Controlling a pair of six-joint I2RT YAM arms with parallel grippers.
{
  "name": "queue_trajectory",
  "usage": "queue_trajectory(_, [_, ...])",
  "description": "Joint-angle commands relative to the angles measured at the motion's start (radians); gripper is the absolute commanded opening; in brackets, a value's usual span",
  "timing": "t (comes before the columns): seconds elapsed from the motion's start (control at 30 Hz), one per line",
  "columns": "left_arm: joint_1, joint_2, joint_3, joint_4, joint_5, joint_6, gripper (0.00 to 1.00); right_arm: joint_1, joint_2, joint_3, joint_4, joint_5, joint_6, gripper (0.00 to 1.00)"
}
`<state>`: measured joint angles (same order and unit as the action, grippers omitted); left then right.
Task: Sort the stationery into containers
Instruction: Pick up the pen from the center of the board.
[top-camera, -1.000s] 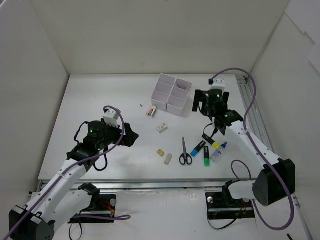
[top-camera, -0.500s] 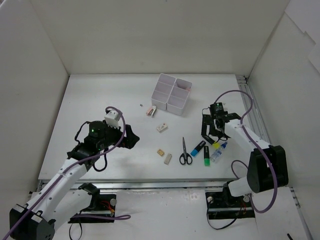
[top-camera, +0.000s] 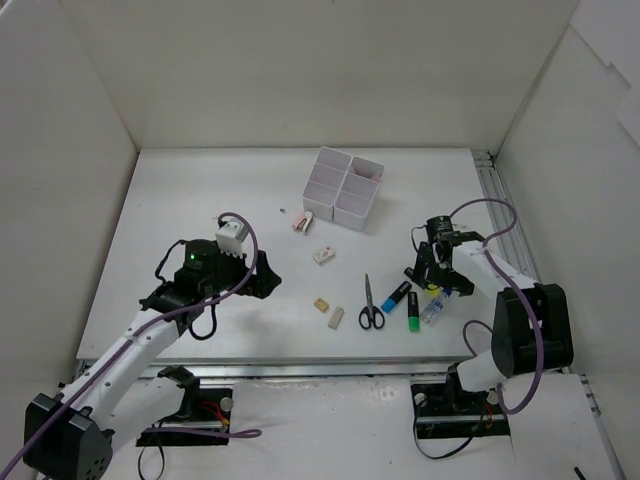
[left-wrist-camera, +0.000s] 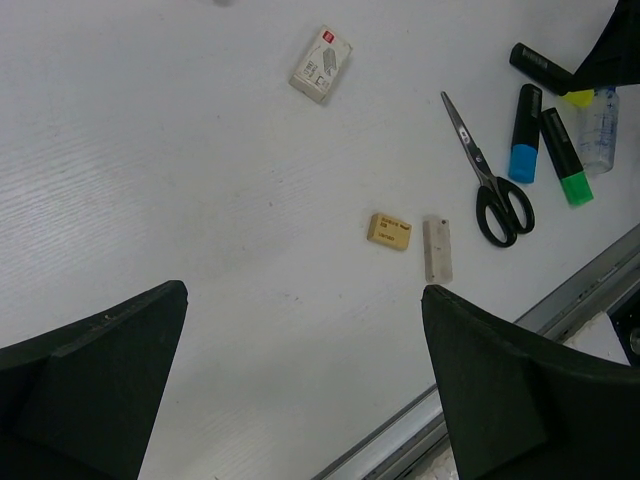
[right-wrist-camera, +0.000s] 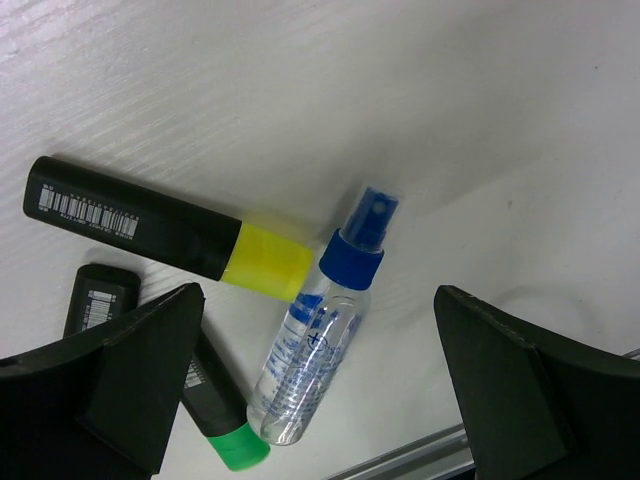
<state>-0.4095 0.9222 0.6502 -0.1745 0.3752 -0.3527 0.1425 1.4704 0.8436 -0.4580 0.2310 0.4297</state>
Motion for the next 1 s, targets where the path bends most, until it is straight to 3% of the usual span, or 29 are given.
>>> queue_trajectory(0.0, [-0.002,0.003,0.045,0.084,0.030,0.004,1.00,-0.011,-0.025,0.014,-0.005,0.005,-0.017,0.98])
queue_trajectory(0.4, [-0.002,0.003,0.065,0.050,-0.002,0.038,0.99,0.111,0.189,0.215,0.012,-0.128,-0.394,0.93])
queue_trajectory(0.57, [-0.002,0.009,0.083,0.029,-0.015,0.058,0.99,0.115,0.185,0.209,-0.011,-0.076,-0.541,0.89])
queue_trajectory(0.73, [-0.002,0.064,0.109,0.044,-0.012,0.057,0.99,0.097,0.149,0.190,-0.018,-0.101,-0.597,0.85])
queue_trajectory(0.97, [-0.002,0.142,0.146,0.053,0.008,0.061,0.99,0.068,0.235,0.207,-0.025,-0.088,-0.609,0.79])
